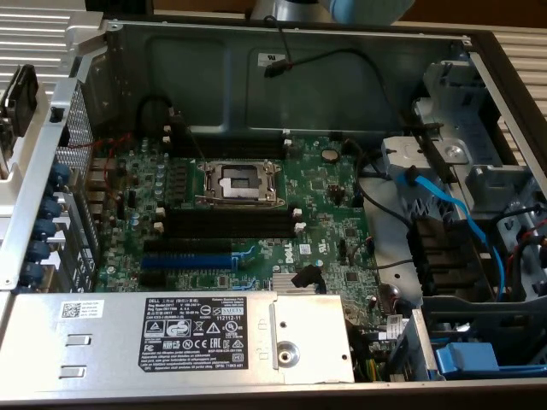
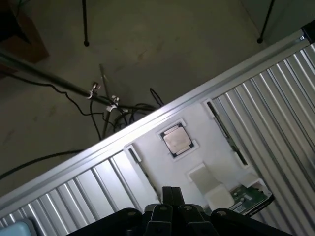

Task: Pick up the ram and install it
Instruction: 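Pick up the ram and move it above insertion slot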

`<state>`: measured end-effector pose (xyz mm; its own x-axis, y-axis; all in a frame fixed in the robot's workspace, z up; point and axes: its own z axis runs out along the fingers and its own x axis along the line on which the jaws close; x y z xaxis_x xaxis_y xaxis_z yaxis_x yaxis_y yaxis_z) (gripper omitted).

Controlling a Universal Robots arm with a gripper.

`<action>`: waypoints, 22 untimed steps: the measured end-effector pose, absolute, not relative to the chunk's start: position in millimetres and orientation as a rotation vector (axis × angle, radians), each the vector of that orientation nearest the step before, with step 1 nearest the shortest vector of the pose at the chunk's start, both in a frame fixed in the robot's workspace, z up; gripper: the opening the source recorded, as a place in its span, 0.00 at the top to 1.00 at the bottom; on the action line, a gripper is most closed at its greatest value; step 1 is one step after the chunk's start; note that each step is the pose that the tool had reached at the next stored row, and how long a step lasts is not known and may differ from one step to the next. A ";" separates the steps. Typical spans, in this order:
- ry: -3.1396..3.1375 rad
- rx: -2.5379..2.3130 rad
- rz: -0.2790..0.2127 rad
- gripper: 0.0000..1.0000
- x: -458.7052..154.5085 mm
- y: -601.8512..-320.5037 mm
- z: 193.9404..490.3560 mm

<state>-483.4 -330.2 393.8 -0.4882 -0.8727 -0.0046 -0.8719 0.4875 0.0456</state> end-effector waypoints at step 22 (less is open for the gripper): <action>-2.364 2.025 -0.061 0.90 -483.5 -330.1 393.5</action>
